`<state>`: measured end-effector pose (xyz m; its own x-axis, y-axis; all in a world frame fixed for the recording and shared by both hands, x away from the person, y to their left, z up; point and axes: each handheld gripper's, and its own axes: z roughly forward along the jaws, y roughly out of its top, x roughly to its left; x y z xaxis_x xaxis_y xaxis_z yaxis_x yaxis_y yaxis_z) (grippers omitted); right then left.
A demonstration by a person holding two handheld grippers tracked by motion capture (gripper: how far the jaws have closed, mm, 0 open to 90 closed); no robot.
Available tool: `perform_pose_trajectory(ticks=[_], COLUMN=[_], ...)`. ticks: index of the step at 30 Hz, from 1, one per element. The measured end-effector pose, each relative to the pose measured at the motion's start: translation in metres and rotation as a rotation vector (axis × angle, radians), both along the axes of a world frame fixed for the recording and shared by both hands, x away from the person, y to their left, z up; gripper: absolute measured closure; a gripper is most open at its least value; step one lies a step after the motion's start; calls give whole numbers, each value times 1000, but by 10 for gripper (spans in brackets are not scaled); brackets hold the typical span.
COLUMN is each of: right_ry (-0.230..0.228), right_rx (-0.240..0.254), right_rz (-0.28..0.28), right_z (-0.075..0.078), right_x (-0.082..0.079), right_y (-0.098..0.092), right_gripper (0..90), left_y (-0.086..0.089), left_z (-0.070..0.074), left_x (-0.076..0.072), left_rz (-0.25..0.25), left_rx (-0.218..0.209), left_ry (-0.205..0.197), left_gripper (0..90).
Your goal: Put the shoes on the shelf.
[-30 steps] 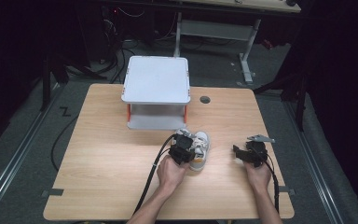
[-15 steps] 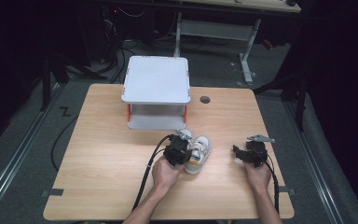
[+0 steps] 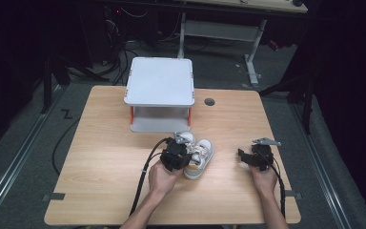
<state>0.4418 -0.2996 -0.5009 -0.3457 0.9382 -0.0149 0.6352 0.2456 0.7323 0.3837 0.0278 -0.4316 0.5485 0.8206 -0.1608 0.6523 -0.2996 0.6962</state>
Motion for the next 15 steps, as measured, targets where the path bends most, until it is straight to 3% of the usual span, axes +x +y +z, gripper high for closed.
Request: perform_pose_trajectory(ticks=[15], right_ry=[1], right_rx=[-2], right_rz=[-2], right_z=[0], right_x=[0], right_y=[0], right_gripper=[342], left_y=[31], left_z=[12], left_x=[-1], left_rz=[33], left_rx=[-30], left_ry=[-17], left_gripper=[803])
